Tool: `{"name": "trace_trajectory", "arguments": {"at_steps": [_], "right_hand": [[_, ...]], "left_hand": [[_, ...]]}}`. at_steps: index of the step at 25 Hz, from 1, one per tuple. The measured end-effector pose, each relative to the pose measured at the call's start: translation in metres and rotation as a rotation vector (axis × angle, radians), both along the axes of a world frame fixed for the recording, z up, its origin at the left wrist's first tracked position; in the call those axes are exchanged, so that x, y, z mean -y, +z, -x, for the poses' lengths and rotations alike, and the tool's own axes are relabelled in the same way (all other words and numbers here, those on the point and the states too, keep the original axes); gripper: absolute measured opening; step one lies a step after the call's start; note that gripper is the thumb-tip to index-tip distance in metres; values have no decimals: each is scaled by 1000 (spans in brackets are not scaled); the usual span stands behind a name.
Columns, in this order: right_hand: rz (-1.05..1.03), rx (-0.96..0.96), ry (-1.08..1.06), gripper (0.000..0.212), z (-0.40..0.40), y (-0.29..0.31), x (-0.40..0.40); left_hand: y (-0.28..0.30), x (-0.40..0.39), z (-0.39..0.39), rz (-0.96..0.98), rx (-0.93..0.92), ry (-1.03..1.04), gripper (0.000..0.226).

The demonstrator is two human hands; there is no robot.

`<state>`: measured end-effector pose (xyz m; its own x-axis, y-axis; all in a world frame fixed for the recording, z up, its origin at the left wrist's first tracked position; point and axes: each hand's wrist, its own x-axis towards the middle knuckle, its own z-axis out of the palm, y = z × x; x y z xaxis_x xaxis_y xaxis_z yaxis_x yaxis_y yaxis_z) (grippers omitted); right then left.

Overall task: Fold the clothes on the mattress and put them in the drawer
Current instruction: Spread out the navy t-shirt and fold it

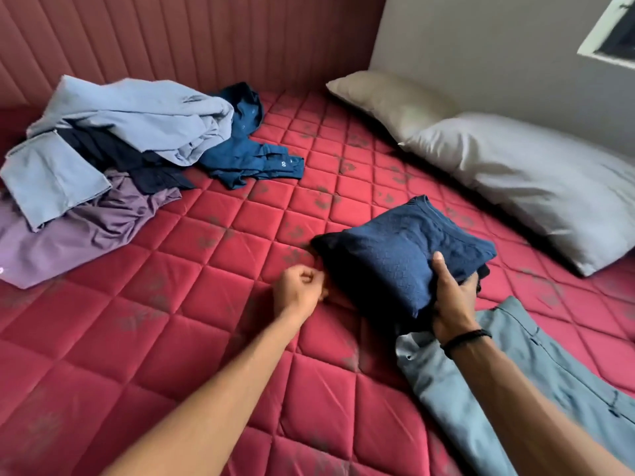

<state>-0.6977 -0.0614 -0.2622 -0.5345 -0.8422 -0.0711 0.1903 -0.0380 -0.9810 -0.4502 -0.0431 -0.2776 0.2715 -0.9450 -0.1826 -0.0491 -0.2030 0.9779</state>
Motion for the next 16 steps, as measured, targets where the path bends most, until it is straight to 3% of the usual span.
{"name": "trace_trajectory", "arguments": {"at_steps": [4,6,8,10,12,14,16], "right_hand": [[-109,-79,-133,82,-18,-9,-45],[-196,-345,-154,75,-47,6,-92],[-141,-688,-140,73,-85,10,-137],[-88,-1083,107,79,-132,-9,-185],[-224,-1380,399,77,-188,-32,-219],[-305,-1512,565,71,-242,-35,-227],[-263,-1625,734,82,-303,-28,-225]], "left_hand": [[-27,-67,-28,355,537,-119,11],[-31,-100,-34,445,654,-164,10],[-37,-126,-39,445,765,-250,29],[-36,-150,-55,422,917,-292,40],[-33,-173,-90,389,1068,-245,48],[-29,-191,-142,311,1157,-126,61],[-26,-208,-213,163,1222,17,71]]}}
